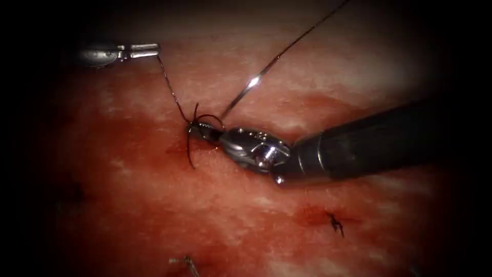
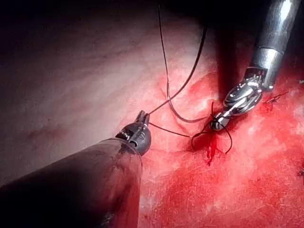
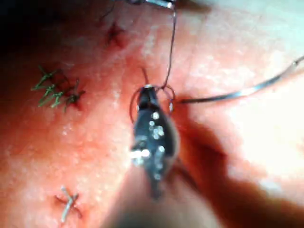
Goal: Wound Closure
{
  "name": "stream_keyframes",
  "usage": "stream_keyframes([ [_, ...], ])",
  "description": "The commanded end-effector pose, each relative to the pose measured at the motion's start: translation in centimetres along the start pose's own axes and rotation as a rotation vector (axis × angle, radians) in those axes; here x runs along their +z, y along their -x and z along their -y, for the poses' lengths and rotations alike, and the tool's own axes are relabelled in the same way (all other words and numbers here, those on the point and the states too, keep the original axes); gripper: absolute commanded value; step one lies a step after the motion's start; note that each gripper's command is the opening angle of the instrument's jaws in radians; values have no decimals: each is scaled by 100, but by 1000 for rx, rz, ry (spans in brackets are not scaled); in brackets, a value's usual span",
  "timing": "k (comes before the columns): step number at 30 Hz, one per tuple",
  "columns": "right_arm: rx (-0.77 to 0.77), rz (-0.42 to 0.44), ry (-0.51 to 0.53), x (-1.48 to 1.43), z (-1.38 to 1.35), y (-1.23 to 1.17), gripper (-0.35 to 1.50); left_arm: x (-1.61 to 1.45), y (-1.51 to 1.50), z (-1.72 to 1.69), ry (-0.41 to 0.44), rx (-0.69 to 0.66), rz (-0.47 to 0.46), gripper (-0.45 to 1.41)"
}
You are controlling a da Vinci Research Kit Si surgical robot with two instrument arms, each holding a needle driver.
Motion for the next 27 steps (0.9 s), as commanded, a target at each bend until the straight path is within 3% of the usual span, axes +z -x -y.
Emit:
stream_keyframes([
  [1, -1, 3, -5, -1, 5, 10, -35, 6, 4, 0, 0, -2, 3, -45],
  [9, -21, 2, -4, -12, 19, 30, -35, 13, 11, 32, -16, -12, 20, -45],
  [19, -63, 8, -9, -35, 36, 46, -35, 32, 57, 95, -57, -9, 75, -45],
  [27, -79, 10, -12, -41, 42, 51, -35, 40, 89, 107, -74, 7, 85, -45],
])
